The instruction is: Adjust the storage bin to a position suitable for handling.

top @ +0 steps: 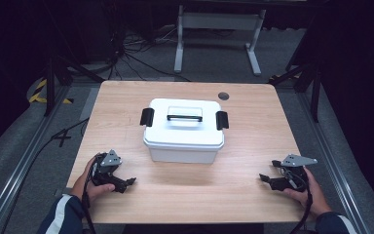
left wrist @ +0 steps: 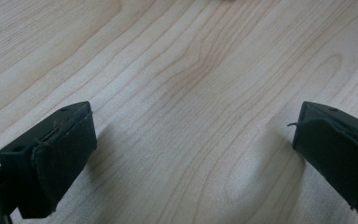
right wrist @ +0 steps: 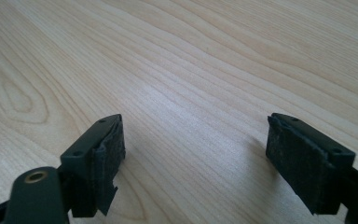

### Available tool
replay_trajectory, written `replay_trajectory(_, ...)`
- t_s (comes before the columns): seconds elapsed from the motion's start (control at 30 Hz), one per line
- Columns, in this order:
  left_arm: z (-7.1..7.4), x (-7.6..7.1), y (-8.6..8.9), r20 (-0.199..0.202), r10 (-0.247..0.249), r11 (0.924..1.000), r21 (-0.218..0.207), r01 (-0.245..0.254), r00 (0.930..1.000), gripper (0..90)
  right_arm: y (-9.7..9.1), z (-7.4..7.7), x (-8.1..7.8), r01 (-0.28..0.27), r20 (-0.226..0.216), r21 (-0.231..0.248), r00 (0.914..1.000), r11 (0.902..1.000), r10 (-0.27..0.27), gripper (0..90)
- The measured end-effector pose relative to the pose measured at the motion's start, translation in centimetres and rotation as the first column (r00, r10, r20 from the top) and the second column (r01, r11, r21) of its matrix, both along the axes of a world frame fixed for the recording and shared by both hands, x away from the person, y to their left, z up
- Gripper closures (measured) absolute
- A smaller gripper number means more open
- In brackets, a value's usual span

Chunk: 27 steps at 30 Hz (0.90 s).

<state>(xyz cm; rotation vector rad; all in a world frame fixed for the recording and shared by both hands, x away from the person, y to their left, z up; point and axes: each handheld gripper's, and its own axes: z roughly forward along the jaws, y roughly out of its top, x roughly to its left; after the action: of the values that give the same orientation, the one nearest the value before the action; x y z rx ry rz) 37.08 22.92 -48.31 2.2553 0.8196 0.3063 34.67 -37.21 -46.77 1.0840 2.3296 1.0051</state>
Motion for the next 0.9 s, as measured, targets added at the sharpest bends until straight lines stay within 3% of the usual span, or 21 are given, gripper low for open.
replay_trajectory(0.07,0.00,0.01,0.00,0.000,0.000,1.0000,0.000,0.000,1.0000,0.0,0.00,-0.01,0.02,0.007,-0.002,-0.002,1.0000,1.0000,-0.007,17.1)
replay_trajectory(0.1,0.00,0.01,0.00,0.000,0.000,1.0000,0.000,0.000,1.0000,0.0,0.09,-0.06,0.05,0.039,-0.010,-0.003,0.9992,0.9992,-0.039,12.4)
replay_trajectory(0.33,0.02,0.00,0.01,-0.001,-0.001,1.0000,0.002,0.001,1.0000,0.0,0.08,-0.07,0.05,0.046,-0.012,-0.004,0.9989,0.9989,-0.046,12.4)
replay_trajectory(0.57,0.01,-0.08,0.06,-0.003,0.004,1.0000,0.001,-0.004,1.0000,0.2,0.00,-0.06,0.19,0.030,-0.012,-0.005,0.9995,0.9995,-0.030,12.4)
replay_trajectory(0.9,0.03,-0.13,0.20,0.002,0.008,0.9999,0.006,-0.008,1.0000,0.1,-0.49,0.48,0.12,-0.042,-0.060,-0.044,0.9975,0.9982,0.039,13.6)
